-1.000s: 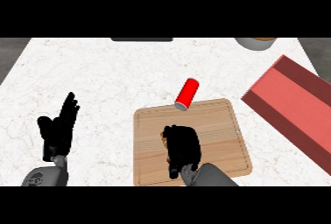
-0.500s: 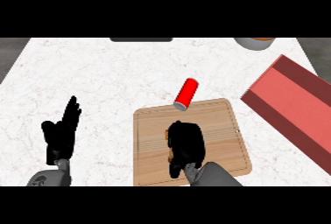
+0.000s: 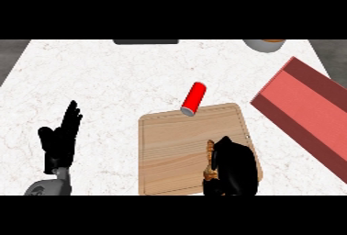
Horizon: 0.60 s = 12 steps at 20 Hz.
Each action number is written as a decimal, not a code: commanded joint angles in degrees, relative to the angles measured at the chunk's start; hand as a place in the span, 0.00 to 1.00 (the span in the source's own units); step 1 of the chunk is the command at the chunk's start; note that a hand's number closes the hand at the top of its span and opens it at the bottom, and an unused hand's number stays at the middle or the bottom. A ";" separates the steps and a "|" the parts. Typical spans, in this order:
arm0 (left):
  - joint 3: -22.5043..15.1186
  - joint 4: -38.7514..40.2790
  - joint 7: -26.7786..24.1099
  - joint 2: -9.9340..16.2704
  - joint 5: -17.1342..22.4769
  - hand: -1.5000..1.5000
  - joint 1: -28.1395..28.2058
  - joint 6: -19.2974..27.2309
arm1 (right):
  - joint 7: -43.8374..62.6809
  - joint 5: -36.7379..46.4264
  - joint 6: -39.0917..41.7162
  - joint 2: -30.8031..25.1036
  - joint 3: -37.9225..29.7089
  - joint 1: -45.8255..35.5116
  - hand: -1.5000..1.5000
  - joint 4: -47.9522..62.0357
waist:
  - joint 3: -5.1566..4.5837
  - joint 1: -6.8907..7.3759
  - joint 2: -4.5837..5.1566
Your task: Pick the croissant from the cutting board and place it in the cardboard box
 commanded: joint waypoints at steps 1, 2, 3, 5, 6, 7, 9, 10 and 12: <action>-1.06 -0.57 0.23 -1.26 -1.44 0.50 -0.11 1.48 | 7.33 5.11 5.76 -0.02 2.23 1.86 1.00 -11.40 | -0.01 0.21 0.02; 2.60 0.63 1.35 2.33 1.62 0.50 -1.62 -1.37 | 6.48 3.94 8.41 -2.56 -0.25 0.74 1.00 -15.85 | -0.03 0.01 -0.02; 1.31 3.91 -2.75 -0.30 0.33 0.50 -1.63 -0.02 | 7.41 5.24 8.81 -3.53 0.88 3.61 1.00 -19.68 | -0.05 -0.27 0.02; -0.30 -0.61 3.70 -0.29 -1.28 0.50 -2.19 1.77 | 9.75 7.11 12.74 -0.47 0.44 -0.89 1.00 -23.32 | -0.03 0.03 -0.08; -0.61 -3.30 1.79 -0.27 -0.25 0.50 1.71 0.06 | 11.68 9.84 12.94 -0.24 3.12 1.47 1.00 -27.54 | -0.04 0.11 -0.29; -0.92 -2.38 1.93 -0.97 -1.05 0.50 0.22 1.23 | 12.36 11.52 14.12 0.66 2.59 0.20 1.00 -28.00 | -0.05 0.09 -0.15; 0.92 0.86 4.15 1.07 -1.17 0.50 -4.41 1.46 | 10.83 9.85 16.48 1.45 -3.19 -3.90 1.00 -31.49 | -0.06 -0.15 0.01; -0.07 -1.83 1.83 -0.12 -0.30 0.50 1.26 0.23 | 12.97 12.81 18.61 0.65 0.26 -0.87 1.00 -36.44 | -0.07 0.00 -0.25; 1.46 0.22 1.95 0.39 0.25 0.50 -1.92 0.59 | 12.05 12.13 22.37 1.14 -3.82 -2.62 1.00 -37.53 | -0.08 -0.05 0.00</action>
